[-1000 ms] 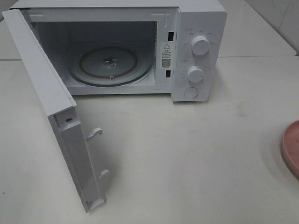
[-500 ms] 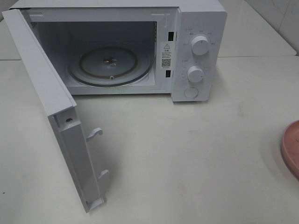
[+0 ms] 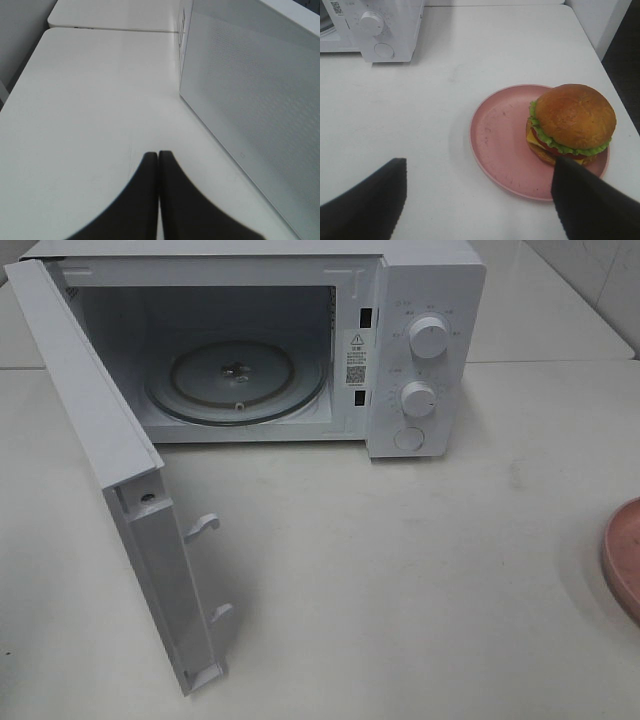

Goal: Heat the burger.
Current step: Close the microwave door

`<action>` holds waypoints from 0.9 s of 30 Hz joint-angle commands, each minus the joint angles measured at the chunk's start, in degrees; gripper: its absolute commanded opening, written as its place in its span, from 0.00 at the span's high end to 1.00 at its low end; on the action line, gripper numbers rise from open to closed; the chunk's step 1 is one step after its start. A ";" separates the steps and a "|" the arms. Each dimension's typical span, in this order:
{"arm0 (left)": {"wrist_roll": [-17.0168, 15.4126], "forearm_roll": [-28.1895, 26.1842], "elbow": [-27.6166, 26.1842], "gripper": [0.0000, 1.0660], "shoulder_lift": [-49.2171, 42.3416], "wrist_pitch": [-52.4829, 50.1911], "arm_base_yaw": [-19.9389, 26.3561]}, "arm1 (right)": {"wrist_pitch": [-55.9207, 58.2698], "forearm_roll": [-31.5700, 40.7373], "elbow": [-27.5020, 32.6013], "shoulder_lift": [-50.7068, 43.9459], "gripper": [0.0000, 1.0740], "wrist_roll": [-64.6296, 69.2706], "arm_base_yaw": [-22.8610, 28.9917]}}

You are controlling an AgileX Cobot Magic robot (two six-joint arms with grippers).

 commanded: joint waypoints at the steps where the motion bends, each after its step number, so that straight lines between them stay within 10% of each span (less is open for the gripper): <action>1: 1.26 -0.11 4.87 1.00 3.55 -13.87 0.06 | -0.52 0.11 -0.06 -1.60 0.29 -0.74 -0.29; 13: 1.49 3.84 16.79 1.00 18.91 -50.82 0.06 | -0.52 0.11 -0.06 -1.60 0.29 -0.74 -0.29; 27: 1.32 11.97 13.46 1.00 47.61 -75.92 -9.11 | -0.52 0.11 -0.06 -1.60 0.29 -0.74 -0.29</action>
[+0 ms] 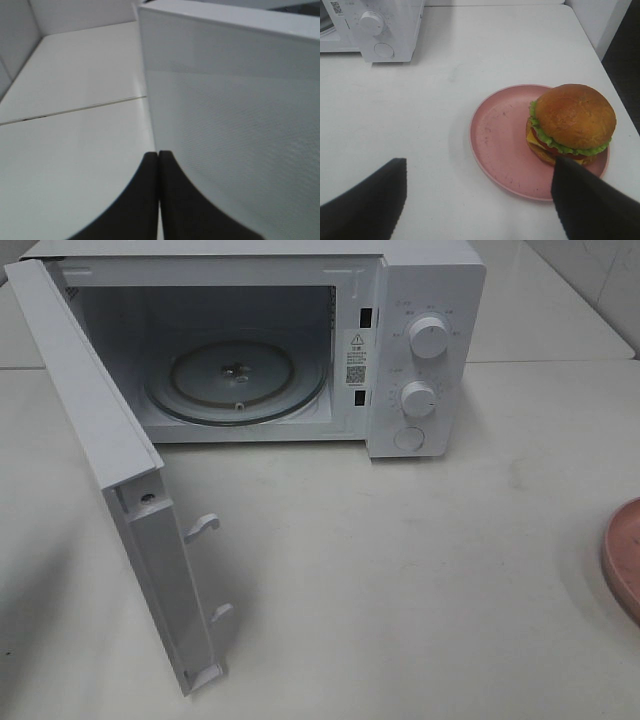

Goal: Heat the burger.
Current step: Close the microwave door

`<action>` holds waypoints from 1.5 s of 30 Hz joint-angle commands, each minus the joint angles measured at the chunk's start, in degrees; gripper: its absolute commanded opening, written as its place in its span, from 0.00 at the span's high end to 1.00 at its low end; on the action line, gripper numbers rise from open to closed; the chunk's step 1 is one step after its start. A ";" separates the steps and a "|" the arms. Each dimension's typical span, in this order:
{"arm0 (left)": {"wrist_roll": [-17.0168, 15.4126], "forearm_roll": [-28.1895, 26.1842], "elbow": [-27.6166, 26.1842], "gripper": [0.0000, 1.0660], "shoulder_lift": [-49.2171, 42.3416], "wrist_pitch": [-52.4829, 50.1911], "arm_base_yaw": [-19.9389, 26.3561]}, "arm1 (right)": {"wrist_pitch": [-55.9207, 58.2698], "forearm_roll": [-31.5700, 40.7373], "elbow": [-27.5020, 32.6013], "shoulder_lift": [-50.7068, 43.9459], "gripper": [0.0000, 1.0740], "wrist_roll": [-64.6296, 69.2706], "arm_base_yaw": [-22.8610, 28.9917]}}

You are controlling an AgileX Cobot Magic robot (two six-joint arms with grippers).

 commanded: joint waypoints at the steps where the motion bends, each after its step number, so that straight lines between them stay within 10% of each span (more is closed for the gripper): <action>1: -0.17 2.01 -0.69 1.00 4.13 -4.13 -2.35 | -0.52 0.11 -0.06 -1.60 0.29 -0.74 -0.29; 20: -0.17 3.55 -8.14 1.00 26.81 -16.67 -21.08 | -0.52 0.11 -0.06 -1.60 0.29 -0.74 -0.29; 27: 0.57 -7.22 -14.90 1.00 33.12 -16.84 -27.62 | -0.52 0.11 -0.06 -1.60 0.29 -0.74 -0.29; 45: 17.13 -40.22 -37.07 1.00 45.72 -16.33 -36.67 | -0.52 0.11 -0.06 -1.60 0.29 -0.74 -0.29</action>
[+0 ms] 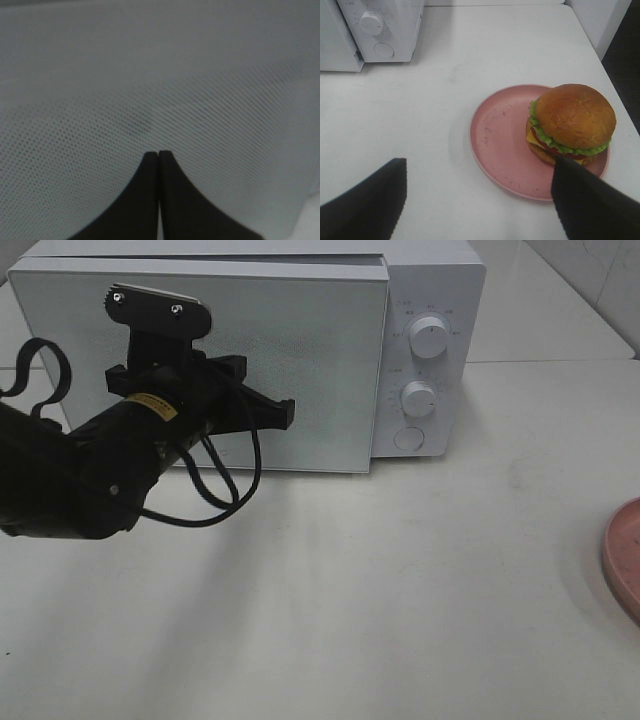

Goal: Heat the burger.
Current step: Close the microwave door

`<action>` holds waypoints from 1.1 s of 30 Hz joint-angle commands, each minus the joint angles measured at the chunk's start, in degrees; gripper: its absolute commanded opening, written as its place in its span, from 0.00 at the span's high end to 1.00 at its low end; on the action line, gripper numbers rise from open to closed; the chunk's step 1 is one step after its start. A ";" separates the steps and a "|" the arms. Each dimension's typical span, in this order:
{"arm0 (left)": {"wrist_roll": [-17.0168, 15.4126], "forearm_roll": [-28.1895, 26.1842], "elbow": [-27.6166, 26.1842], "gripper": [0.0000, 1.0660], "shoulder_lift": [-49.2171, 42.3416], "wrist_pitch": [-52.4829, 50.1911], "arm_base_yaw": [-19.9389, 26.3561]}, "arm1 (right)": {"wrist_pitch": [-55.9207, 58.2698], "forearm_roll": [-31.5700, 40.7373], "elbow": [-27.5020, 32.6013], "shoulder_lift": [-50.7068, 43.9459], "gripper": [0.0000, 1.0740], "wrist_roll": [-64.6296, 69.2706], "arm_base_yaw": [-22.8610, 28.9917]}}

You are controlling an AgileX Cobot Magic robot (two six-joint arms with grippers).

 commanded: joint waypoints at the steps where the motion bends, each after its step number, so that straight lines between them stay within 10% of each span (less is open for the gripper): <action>1: 1.49 -4.24 -2.64 1.00 1.03 -0.52 -0.23 | -0.52 0.11 -0.06 -1.60 0.29 -0.74 -0.29; 17: 6.07 -11.12 -17.07 1.00 8.42 5.50 2.86 | -0.52 0.11 -0.06 -1.60 0.29 -0.69 -0.29; 33: 15.18 -15.30 -15.41 1.00 2.75 16.33 -4.30 | -0.52 0.11 -0.06 -1.60 0.29 -0.63 -0.29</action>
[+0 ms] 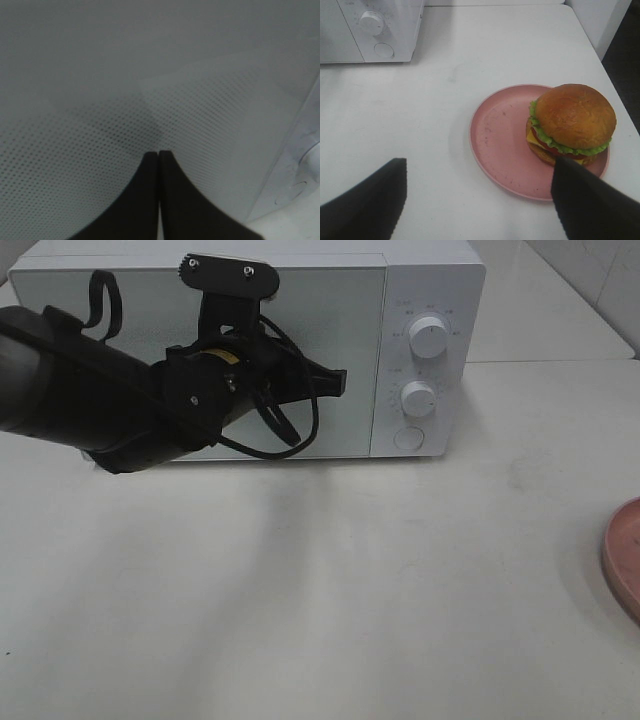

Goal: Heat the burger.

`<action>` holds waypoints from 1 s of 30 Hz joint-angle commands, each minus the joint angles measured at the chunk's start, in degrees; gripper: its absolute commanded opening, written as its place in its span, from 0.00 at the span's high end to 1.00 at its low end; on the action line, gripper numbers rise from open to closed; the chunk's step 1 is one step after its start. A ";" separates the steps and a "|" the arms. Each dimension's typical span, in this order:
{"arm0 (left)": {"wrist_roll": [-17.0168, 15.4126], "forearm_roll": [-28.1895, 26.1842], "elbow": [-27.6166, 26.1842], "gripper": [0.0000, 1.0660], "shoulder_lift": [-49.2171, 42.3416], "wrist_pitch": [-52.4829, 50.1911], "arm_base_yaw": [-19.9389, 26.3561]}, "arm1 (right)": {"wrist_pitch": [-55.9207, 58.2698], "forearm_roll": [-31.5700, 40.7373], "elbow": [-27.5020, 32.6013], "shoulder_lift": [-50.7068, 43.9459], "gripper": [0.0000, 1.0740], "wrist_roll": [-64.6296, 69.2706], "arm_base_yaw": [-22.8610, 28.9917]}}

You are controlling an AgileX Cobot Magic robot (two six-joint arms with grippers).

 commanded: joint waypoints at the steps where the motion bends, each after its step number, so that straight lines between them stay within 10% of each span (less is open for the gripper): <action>1: 2.35 -1.03 0.86 1.00 -1.66 -0.06 -2.01 | -0.52 0.11 -0.06 -1.60 0.29 -0.63 -0.29; 9: 4.18 -1.15 7.33 0.72 -6.13 11.92 -5.33 | -0.52 0.11 -0.06 -1.60 0.29 -0.63 -0.29; 11: 4.18 -1.26 9.17 0.09 -8.48 23.20 -5.04 | -0.52 0.11 -0.06 -1.60 0.29 -0.63 -0.29; 16: 5.56 1.43 9.22 0.08 -10.03 32.37 -5.04 | -0.52 0.11 -0.06 -1.60 0.29 -0.63 -0.29; 23: 5.16 18.96 9.22 0.08 -14.04 55.63 -5.04 | -0.52 0.11 -0.06 -1.60 0.29 -0.63 -0.29; 30: -9.68 33.40 9.22 0.08 -20.23 76.38 -2.18 | -0.52 0.11 -0.06 -1.60 0.29 -0.63 -0.29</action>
